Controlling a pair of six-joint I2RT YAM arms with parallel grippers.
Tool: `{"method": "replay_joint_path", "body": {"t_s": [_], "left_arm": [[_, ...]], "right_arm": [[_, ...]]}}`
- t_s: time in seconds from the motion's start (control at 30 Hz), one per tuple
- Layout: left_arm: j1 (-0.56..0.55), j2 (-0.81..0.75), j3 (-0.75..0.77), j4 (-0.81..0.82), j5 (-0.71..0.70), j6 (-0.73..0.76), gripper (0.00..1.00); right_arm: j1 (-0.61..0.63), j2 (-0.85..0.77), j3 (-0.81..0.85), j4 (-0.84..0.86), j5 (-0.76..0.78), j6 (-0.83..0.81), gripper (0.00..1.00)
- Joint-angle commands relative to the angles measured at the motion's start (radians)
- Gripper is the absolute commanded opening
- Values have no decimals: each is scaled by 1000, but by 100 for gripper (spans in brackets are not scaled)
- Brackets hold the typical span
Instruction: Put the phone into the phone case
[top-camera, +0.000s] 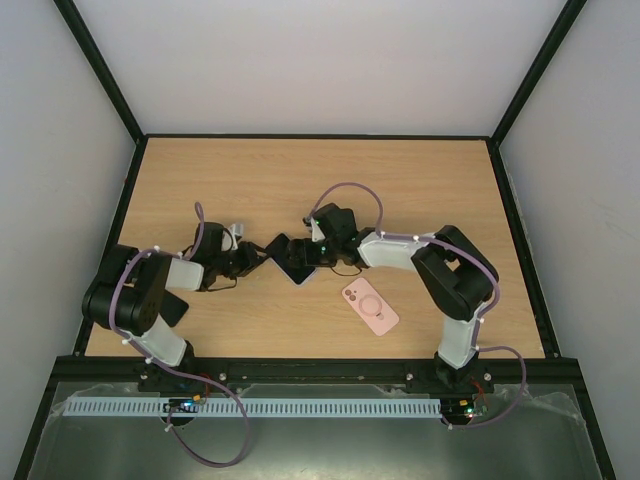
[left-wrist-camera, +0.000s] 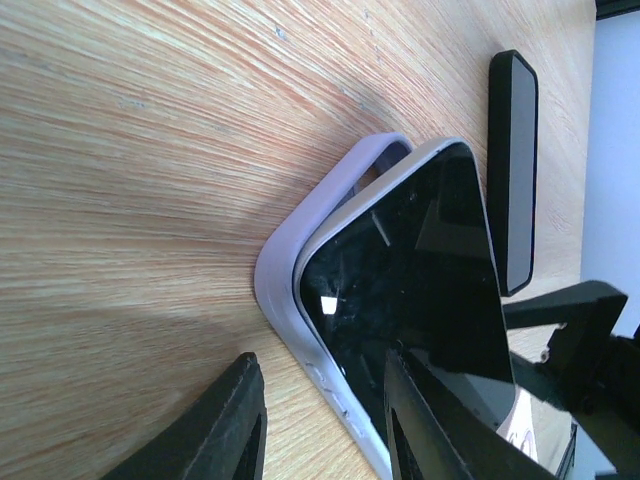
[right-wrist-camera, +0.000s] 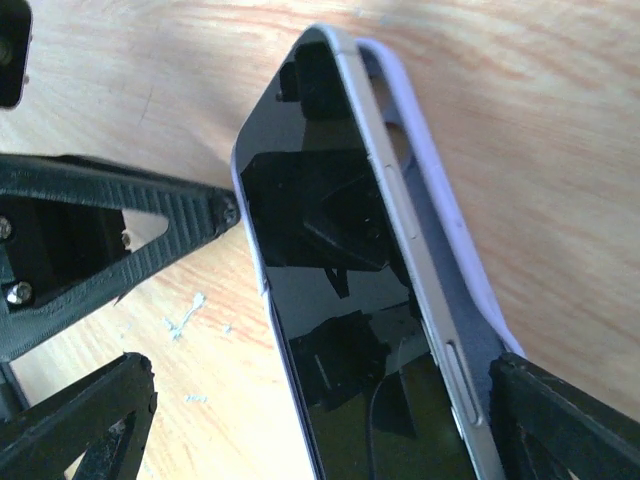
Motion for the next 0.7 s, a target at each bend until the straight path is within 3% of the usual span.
{"method": "replay_joint_path", "body": {"t_s": [0.0,0.43,0.67], "left_arm": [[2,31,17,-8,-1,30,34],[-9,116,101,44,20,-2,32],[-9,144,144,35,14,-1,32]], "right_arm": [[-16,-40,37,-64,93,-40,90],[-17,-59,77,-183,182,-121,87],[-26,-104,63,-207,222,-135,93]]}}
